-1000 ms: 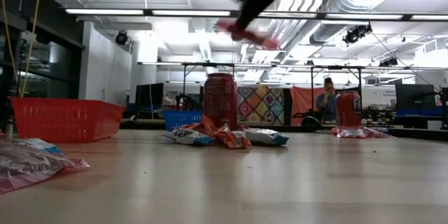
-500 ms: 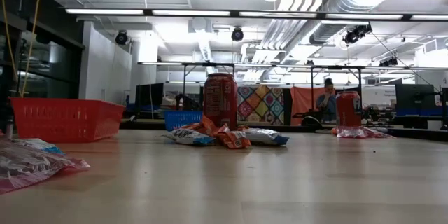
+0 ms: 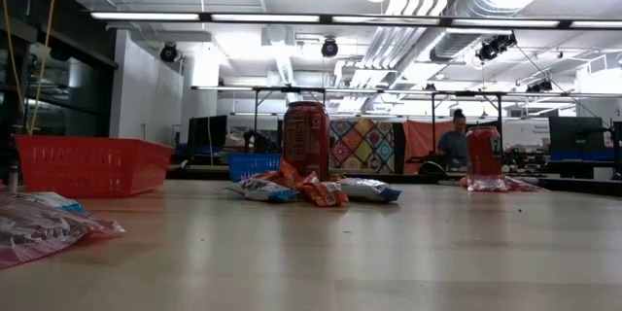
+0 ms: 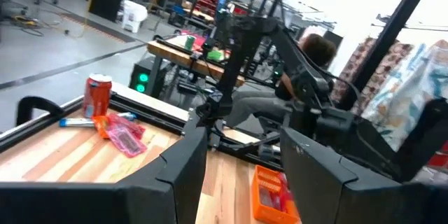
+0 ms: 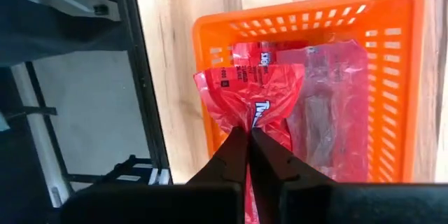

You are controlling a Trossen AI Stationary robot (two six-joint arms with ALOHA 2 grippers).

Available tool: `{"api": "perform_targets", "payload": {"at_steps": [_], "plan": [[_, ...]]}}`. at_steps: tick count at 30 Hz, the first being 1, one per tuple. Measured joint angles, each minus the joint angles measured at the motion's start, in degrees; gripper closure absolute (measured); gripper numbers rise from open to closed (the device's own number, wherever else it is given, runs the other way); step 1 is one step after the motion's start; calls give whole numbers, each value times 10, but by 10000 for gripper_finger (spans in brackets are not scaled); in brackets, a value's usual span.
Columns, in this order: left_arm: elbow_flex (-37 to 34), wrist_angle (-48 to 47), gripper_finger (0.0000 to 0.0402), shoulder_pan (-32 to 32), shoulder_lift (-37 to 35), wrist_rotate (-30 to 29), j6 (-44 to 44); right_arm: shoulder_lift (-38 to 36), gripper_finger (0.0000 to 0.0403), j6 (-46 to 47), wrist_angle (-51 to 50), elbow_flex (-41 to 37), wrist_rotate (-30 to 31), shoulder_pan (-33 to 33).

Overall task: Sort candy
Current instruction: Put the red candy into the orange bin

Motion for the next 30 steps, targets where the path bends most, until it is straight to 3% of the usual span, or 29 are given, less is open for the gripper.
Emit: {"api": "perform_targets", "payload": {"at_steps": [4, 13, 18, 20, 24, 27, 30], "plan": [[0, 0, 232, 0, 0, -9, -16, 4, 372, 2, 0, 0, -1, -2], [0, -1, 232, 0, 0, -8, -25, -7, 224, 59, -20, 0, -14, -5], [0, -1, 232, 0, 0, -8, -25, -38, 167, 56, -21, 0, -41, -27], [0, -1, 232, 0, 0, -8, -25, -61, 158, 70, -21, 1, -5, -45], [0, -1, 232, 0, 0, -8, -25, -109, 153, 145, -57, 1, 122, -112], [0, -1, 232, 0, 0, -8, -25, -131, 153, 184, -97, 1, 212, -200], [0, -1, 232, 0, 0, -8, -25, -134, 153, 185, -126, 1, 243, -328]]}}
